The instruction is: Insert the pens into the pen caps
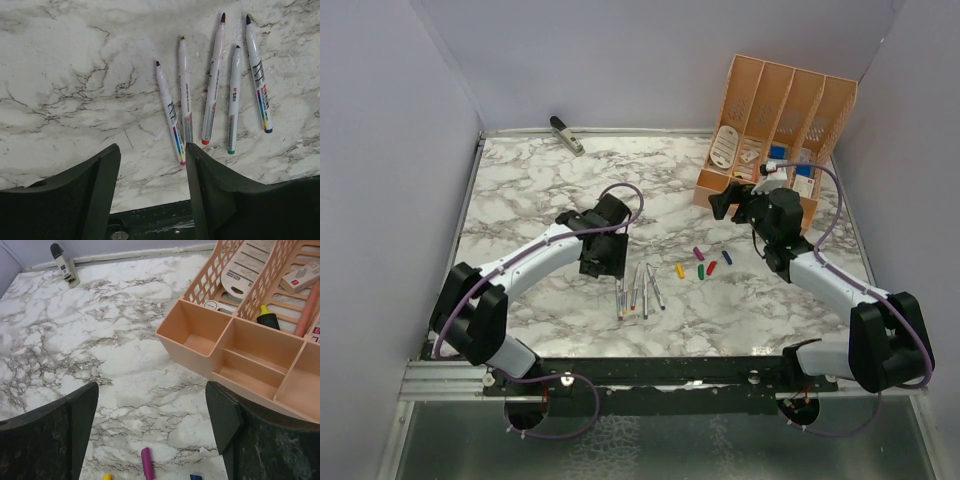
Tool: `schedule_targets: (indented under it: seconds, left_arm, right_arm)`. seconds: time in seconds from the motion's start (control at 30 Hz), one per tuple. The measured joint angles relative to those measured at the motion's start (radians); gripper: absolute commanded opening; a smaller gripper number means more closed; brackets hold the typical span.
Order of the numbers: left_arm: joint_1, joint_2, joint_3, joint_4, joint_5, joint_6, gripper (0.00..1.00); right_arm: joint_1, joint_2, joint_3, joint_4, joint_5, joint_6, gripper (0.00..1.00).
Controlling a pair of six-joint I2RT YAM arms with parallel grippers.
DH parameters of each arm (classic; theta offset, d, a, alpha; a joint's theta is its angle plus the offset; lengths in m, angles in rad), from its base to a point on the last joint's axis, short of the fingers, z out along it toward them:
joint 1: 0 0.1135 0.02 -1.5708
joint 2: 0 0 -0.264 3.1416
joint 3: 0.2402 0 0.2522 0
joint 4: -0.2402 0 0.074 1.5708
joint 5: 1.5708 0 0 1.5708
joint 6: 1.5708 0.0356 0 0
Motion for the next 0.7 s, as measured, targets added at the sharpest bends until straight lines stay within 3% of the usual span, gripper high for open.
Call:
schedule_targets:
  seconds: [0.27,0.7]
  left_arm:
    - [0.0,0.1,0.003,-0.029,0.051,0.031,0.51]
    - [-0.006,0.1,-0.043,0.018,0.072,-0.016,0.53]
  right_arm:
    - [0.0,-0.001,0.0,-0.003,-0.002,-0.002,0.88]
    - [0.0,-0.001,0.0,-0.011,-0.002,-0.008,0.88]
